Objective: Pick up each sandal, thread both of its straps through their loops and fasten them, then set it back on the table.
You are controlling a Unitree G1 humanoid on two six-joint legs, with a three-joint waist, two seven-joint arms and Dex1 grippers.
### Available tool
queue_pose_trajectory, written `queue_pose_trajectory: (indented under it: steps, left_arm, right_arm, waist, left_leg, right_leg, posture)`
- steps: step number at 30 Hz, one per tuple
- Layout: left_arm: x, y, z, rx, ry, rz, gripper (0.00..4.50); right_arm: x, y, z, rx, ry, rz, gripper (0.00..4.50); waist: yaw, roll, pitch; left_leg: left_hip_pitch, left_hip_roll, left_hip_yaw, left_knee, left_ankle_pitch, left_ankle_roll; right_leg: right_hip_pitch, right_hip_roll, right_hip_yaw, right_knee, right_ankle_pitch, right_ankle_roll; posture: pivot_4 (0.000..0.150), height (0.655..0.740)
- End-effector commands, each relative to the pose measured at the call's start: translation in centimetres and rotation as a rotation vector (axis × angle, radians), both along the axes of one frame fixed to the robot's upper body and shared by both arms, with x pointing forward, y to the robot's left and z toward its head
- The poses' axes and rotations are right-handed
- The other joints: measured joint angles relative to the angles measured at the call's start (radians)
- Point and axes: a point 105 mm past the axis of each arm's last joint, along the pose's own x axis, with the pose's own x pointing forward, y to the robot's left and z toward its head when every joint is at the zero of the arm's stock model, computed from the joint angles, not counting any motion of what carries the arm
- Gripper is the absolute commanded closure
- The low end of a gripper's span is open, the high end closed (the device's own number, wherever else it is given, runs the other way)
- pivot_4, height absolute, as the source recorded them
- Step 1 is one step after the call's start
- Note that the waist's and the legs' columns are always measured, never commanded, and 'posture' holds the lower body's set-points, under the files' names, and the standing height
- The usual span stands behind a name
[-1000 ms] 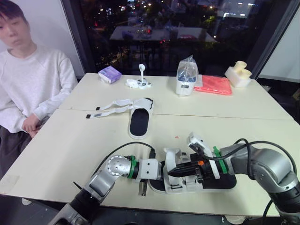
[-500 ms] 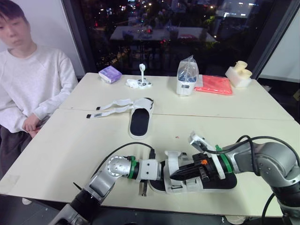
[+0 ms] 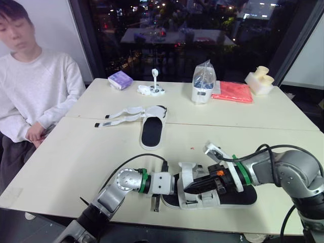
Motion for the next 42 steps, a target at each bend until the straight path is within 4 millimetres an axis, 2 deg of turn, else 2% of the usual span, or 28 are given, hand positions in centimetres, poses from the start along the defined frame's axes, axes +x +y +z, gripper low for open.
queue_pose_trajectory:
  steps: [1, 10, 17, 26, 30, 36, 42]
  left_arm:
    - [-0.5, 1.4, -4.3, 0.173, 0.121, 0.049, 4.50]
    - [-0.5, 1.5, -4.0, 0.175, 0.124, 0.055, 4.50]
    - [-0.7, 1.3, -4.1, 0.174, 0.126, 0.058, 4.50]
    - [-0.8, 1.3, -4.7, 0.179, 0.126, 0.052, 4.50]
    - [-1.0, 1.7, -4.7, 0.179, 0.123, 0.049, 4.50]
    - [-1.0, 1.7, -4.4, 0.177, 0.120, 0.047, 4.50]
    - [-0.6, 1.4, -4.1, 0.177, 0.117, 0.050, 4.50]
  right_arm:
    - [0.0, 0.3, 1.0, 0.028, -0.023, 0.015, 4.47]
    - [-0.1, 0.0, -0.1, -0.008, 0.041, 0.014, 4.47]
    - [-0.3, -0.2, -0.3, -0.021, 0.057, 0.020, 4.47]
    - [1.8, -0.6, -1.5, -0.067, -0.158, -0.029, 4.47]
    - [1.7, -0.6, -1.7, -0.078, -0.216, 0.006, 4.47]
    - [0.0, -0.4, -2.3, -0.117, -0.284, 0.117, 4.47]
    - [0.0, 0.3, -2.5, -0.128, -0.487, 0.186, 4.47]
  waist:
    - [0.000, 0.000, 0.000]
    - [-0.001, 0.000, 0.000]
    - [-0.001, 0.000, 0.000]
    - [0.000, 0.000, 0.000]
    - [0.001, 0.000, 0.001]
    - [0.000, 0.000, 0.001]
    - [0.000, 0.000, 0.001]
  left_leg:
    - [0.000, 0.000, 0.000, 0.000, 0.000, 0.000]
    - [-0.001, 0.000, 0.000, 0.000, 0.000, 0.000]
    - [-0.001, 0.000, 0.000, -0.001, 0.000, 0.000]
    - [-0.001, 0.000, 0.000, -0.001, 0.000, 0.000]
    - [-0.001, 0.000, 0.000, -0.001, 0.000, -0.001]
    - [-0.001, 0.000, 0.000, -0.001, 0.000, -0.001]
    - [-0.001, 0.000, 0.000, -0.002, 0.003, -0.005]
  right_leg:
    - [0.000, 0.000, 0.000, 0.000, 0.000, 0.000]
    - [-0.001, 0.000, 0.000, 0.000, 0.000, 0.000]
    - [-0.001, 0.000, 0.000, 0.000, 0.000, 0.000]
    - [-0.001, 0.000, 0.000, 0.000, 0.000, 0.000]
    - [-0.001, 0.000, 0.000, 0.000, 0.000, 0.000]
    - [-0.002, 0.000, 0.000, 0.000, 0.000, 0.001]
    - [-0.002, 0.000, 0.000, 0.000, -0.001, 0.003]
  posture:
    - [0.150, 0.7400]
    - [0.150, 0.7400]
    - [0.150, 0.7400]
    - [0.150, 0.7400]
    - [0.150, 0.7400]
    - [0.150, 0.7400]
    - [0.150, 0.7400]
